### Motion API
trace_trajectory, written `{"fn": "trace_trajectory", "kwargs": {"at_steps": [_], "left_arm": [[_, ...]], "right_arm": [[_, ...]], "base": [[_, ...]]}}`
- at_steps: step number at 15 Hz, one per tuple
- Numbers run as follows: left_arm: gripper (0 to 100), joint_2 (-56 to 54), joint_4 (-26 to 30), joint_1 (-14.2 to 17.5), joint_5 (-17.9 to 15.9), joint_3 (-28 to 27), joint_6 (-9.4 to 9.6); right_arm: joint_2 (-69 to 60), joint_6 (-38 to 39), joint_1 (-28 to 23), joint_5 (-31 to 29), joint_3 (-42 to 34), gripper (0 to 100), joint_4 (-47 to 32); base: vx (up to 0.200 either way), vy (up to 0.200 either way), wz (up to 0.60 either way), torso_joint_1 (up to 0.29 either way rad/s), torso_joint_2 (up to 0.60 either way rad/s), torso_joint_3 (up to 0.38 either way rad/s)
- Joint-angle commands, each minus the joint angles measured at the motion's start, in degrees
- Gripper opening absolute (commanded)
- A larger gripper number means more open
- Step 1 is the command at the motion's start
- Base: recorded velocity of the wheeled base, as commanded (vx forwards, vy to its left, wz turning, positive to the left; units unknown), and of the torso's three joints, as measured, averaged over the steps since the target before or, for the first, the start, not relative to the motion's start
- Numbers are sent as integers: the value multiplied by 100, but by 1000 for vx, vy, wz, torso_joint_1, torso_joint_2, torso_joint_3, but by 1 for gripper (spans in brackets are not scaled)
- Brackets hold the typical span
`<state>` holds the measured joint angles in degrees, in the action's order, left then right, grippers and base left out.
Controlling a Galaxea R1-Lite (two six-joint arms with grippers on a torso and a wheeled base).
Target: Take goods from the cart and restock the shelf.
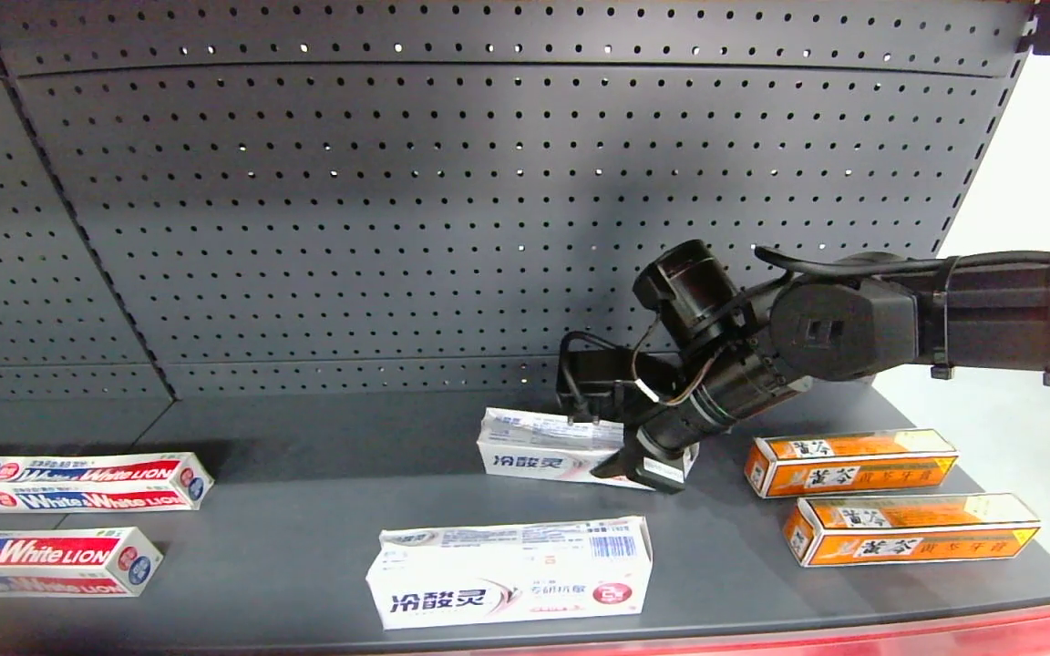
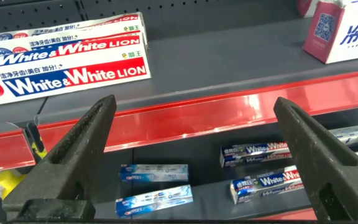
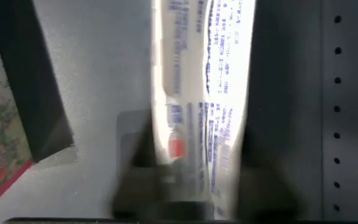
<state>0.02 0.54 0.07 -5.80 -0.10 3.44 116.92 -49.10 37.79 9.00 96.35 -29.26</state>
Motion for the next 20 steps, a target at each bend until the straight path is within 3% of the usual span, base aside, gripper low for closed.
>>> {"fn": "trace_trajectory", "kwargs": {"at_steps": [1, 8, 13, 17, 20], "left_arm": [[100, -2, -1, 1, 0, 1, -1], [100, -2, -1, 1, 0, 1, -1], [100, -2, -1, 1, 0, 1, -1], [100, -2, -1, 1, 0, 1, -1], [100, -2, -1, 1, 0, 1, -1]], "right_arm": [[15, 24, -9, -3, 6, 100, -1], [-319, 270, -158, -3, -29, 100, -10], [-1233, 358, -307, -21, -433, 100, -1], [-2138, 366, -852, -56, -1585, 100, 201], [-2384, 375, -1230, -390, -2516, 100, 1317]], "base": [[0, 0, 0, 0, 0, 0], [0, 0, 0, 0, 0, 0], [0, 0, 0, 0, 0, 0], [0, 0, 0, 0, 0, 0], [0, 0, 0, 0, 0, 0]]}}
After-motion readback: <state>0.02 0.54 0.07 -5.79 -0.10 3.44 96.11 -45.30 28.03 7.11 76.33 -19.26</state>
